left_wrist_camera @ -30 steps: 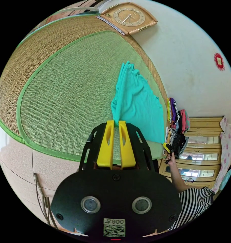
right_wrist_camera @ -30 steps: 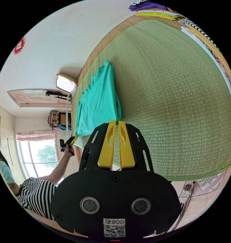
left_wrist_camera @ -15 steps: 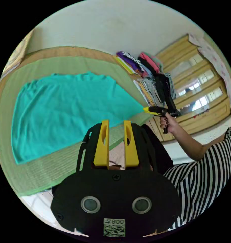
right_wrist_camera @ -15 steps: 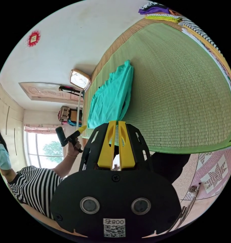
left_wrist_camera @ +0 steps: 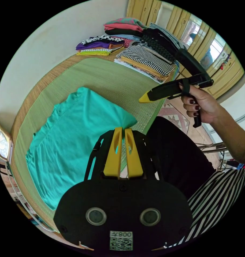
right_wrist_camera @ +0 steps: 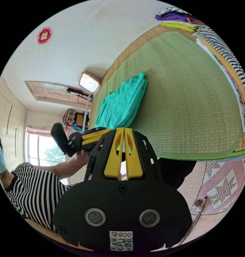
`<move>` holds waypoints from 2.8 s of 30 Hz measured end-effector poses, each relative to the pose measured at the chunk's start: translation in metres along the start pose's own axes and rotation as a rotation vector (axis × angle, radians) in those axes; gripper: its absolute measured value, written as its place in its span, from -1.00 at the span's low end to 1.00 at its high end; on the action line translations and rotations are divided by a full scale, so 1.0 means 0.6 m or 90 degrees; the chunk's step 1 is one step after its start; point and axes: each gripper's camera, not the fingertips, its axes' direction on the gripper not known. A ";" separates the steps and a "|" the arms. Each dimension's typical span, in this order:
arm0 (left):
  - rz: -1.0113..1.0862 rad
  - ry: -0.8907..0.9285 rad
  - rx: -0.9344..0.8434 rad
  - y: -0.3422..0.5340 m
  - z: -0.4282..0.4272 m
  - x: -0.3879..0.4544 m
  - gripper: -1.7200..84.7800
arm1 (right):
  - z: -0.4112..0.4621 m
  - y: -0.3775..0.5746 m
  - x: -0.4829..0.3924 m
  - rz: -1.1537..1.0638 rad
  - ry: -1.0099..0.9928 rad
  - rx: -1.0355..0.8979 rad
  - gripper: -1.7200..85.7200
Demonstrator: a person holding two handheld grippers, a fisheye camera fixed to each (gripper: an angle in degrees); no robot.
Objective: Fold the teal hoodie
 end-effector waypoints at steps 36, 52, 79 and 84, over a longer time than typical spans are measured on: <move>0.005 0.089 0.013 -0.150 0.135 0.194 -0.93 | 0.134 -0.297 0.050 0.042 0.086 -0.081 -0.85; -0.029 0.141 0.039 -0.101 0.128 0.130 -0.93 | 0.180 -0.321 0.036 0.080 0.015 -0.077 -0.92; -0.247 0.319 0.331 0.295 -0.094 -0.229 -0.93 | 0.258 -0.378 -0.253 -0.081 -0.010 -0.010 -0.94; -0.333 0.345 0.390 0.426 -0.126 -0.314 -0.93 | 0.324 -0.383 -0.329 -0.117 -0.023 -0.008 -0.94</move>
